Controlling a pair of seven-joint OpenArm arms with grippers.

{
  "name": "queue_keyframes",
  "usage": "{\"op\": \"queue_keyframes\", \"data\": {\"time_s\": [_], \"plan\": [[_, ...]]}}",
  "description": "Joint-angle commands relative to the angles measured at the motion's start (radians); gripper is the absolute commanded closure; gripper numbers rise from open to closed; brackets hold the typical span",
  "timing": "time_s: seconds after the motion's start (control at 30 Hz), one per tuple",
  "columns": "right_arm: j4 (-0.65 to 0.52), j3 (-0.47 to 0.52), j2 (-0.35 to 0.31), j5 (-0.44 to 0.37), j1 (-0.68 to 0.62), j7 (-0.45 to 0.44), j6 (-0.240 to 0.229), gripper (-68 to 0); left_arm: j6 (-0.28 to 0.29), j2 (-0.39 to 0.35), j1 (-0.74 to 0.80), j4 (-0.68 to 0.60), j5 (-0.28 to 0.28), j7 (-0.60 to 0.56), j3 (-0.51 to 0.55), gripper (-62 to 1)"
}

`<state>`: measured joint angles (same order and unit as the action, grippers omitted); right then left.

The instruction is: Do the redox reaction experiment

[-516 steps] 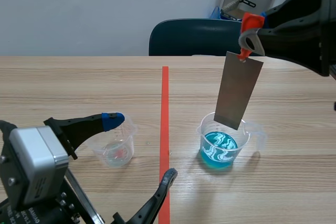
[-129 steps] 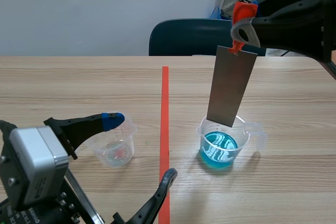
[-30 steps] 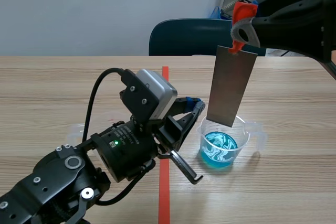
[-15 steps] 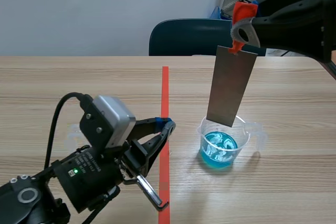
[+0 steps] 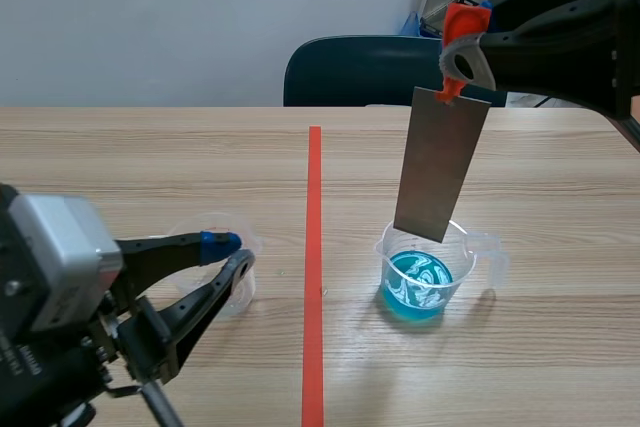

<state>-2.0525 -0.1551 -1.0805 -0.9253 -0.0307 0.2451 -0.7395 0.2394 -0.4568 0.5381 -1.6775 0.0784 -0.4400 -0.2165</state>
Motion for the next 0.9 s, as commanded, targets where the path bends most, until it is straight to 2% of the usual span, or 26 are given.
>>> {"op": "queue_keyframes", "data": {"time_s": [0.0, 0.07, 0.13, 0.2, 0.23, 0.6, 0.77, 0.87], "plan": [[-0.006, 0.012, -0.011, -0.010, 0.014, -0.014, -0.006, -0.6, 0.003, -0.014, 0.046, -0.025, -0.006, -0.024, 0.023, -13.1], [-0.006, 0.012, -0.011, -0.010, 0.014, -0.014, -0.006, -0.6, 0.002, -0.031, 0.098, -0.036, -0.006, -0.053, 0.060, -22.8], [-0.006, 0.012, -0.011, -0.010, 0.014, -0.015, -0.006, -0.6, 0.002, -0.047, 0.146, -0.038, -0.007, -0.101, 0.093, -35.2], [-0.006, 0.012, -0.011, -0.010, 0.014, -0.014, -0.006, -0.6, 0.002, -0.059, 0.189, -0.038, -0.008, -0.148, 0.121, -55.4], [-0.006, 0.012, -0.011, -0.010, 0.014, -0.014, -0.006, -0.6, -0.003, -0.064, 0.212, -0.038, -0.008, -0.161, 0.133, -62.3], [-0.006, 0.012, -0.011, -0.010, 0.014, -0.015, -0.006, -0.6, -0.018, -0.159, 0.492, -0.038, -0.007, -0.401, 0.285, -62.3], [-0.006, 0.012, -0.011, -0.010, 0.014, -0.015, -0.006, -0.6, -0.020, -0.174, 0.583, -0.038, -0.010, -0.489, 0.383, -62.3], [-0.006, 0.012, -0.011, -0.010, 0.014, -0.015, -0.006, -0.6, -0.020, -0.173, 0.620, -0.038, -0.029, -0.523, 0.445, -62.3]]}}
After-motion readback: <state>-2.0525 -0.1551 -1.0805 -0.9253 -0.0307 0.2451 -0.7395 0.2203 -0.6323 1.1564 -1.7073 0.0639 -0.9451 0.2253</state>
